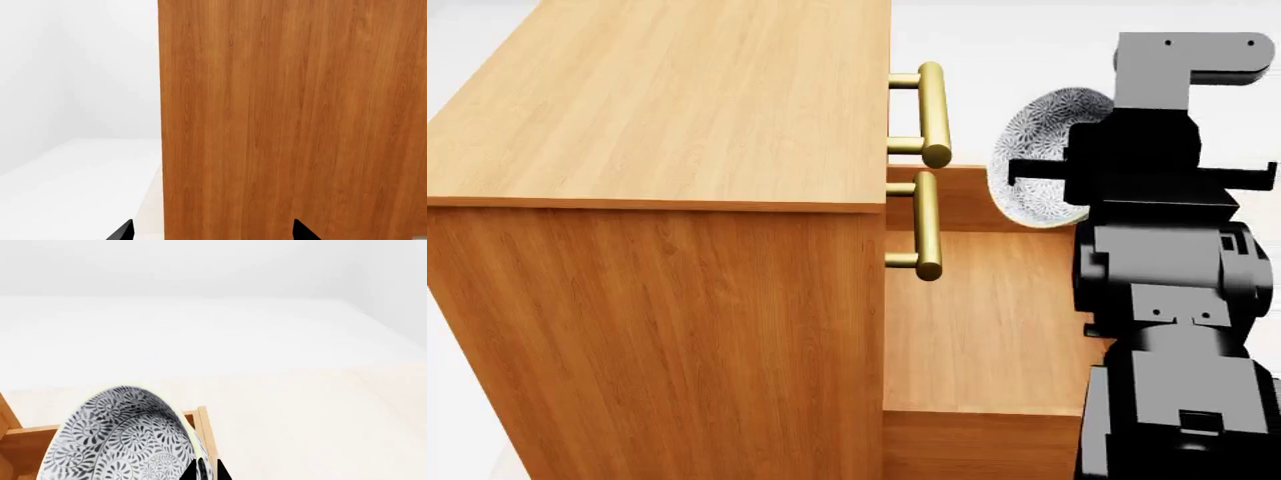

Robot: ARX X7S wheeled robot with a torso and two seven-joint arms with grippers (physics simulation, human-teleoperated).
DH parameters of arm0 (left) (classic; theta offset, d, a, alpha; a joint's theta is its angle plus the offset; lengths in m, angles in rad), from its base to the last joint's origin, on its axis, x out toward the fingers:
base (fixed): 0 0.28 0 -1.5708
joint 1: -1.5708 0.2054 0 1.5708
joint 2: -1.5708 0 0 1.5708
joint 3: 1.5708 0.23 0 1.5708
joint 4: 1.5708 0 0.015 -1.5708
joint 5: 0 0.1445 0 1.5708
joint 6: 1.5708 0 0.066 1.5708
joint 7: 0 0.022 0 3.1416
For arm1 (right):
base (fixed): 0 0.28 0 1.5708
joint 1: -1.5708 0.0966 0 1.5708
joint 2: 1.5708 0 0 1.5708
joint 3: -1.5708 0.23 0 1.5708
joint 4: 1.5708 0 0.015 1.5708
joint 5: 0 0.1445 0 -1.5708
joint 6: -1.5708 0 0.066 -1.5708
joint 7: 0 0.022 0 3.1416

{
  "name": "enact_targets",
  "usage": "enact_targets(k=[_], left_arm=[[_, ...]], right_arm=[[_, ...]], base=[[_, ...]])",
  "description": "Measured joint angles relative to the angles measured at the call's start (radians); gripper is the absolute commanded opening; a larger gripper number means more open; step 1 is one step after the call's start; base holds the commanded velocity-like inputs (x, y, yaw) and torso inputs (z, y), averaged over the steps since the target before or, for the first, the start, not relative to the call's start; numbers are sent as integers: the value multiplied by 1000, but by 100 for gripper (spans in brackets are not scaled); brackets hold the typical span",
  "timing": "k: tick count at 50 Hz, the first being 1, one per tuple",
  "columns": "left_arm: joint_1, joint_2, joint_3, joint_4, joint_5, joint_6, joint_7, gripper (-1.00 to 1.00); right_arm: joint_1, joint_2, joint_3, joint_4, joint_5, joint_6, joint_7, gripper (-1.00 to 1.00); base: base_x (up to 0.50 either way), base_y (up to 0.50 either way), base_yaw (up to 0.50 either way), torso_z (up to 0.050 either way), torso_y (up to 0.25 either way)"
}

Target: Put the bowl in the bottom drawer of the cabinet and close it.

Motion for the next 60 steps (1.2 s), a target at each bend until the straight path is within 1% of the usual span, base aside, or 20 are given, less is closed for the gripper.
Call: enact_targets(k=[32,60], left_arm=[[0,-8,5,4,-6,1,-7,100],[-3,-11,12,-1,-5,7,-12,100]], right_arm=[[-71,-21,-2,0,-9,-8,-36,-100],[-118,-26,24,0,-7,-12,-68,-100]], base=[[0,0,0,0,0],[0,0,0,0,0]])
